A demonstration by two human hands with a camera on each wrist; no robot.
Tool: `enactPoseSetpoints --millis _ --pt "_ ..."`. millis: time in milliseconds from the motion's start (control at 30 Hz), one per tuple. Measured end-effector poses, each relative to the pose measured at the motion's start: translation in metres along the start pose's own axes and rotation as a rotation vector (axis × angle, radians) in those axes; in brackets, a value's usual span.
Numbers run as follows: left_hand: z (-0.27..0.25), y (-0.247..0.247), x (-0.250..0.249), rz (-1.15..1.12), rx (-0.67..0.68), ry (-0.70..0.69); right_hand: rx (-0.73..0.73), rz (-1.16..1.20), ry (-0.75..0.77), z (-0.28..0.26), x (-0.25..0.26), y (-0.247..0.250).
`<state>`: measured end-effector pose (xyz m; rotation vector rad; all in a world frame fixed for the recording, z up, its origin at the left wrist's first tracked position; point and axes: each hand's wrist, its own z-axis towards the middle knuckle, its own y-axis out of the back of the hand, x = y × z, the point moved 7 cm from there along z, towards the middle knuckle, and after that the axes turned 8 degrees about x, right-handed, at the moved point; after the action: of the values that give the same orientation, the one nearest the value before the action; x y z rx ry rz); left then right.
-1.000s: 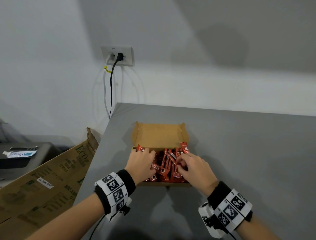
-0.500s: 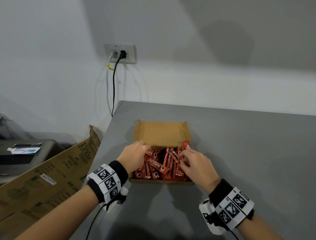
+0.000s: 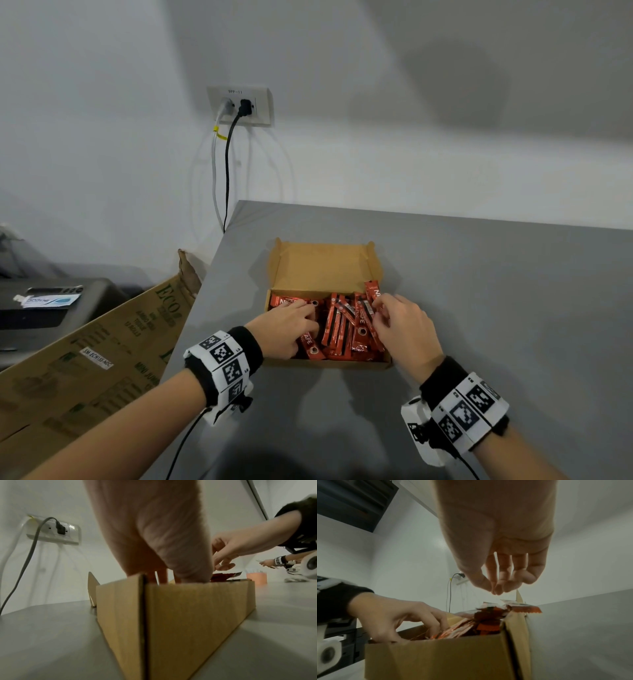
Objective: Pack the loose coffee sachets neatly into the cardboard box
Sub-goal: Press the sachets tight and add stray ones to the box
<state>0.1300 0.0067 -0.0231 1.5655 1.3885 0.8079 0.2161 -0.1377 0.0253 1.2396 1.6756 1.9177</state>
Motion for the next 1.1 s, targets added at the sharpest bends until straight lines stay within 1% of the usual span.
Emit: enactPoseSetpoints --millis 100,267,433,567,633,733,833,1000,1100 --pt "-0.001 0.004 0.001 0.064 0.014 -0.006 -0.017 0.046 -0.025 0.000 -0.006 0.003" --pt "0.001 0.005 0.003 0.249 0.112 0.014 -0.001 0.038 -0.007 0.000 -0.003 -0.001" --pt "0.004 0.007 -0.001 0.323 0.151 0.008 0.022 0.005 0.029 0.000 0.003 -0.006" --pt "0.005 0.006 -0.004 0.352 0.148 -0.006 -0.064 0.022 0.005 0.000 -0.003 -0.002" --pt "0.006 0.004 -0.005 0.356 0.150 -0.008 -0.078 0.035 -0.017 0.001 -0.008 -0.003" --pt "0.006 0.006 -0.006 0.365 0.136 -0.021 -0.050 0.045 -0.067 0.001 -0.016 -0.007" --pt "0.006 0.008 -0.006 0.348 0.105 -0.031 -0.026 0.046 -0.080 0.002 -0.021 -0.009" --pt "0.000 0.011 -0.002 0.280 0.084 -0.039 -0.042 0.021 -0.093 0.003 -0.035 -0.007" --pt "-0.006 0.021 0.002 0.163 0.020 -0.036 -0.037 0.015 -0.135 0.005 -0.050 -0.006"
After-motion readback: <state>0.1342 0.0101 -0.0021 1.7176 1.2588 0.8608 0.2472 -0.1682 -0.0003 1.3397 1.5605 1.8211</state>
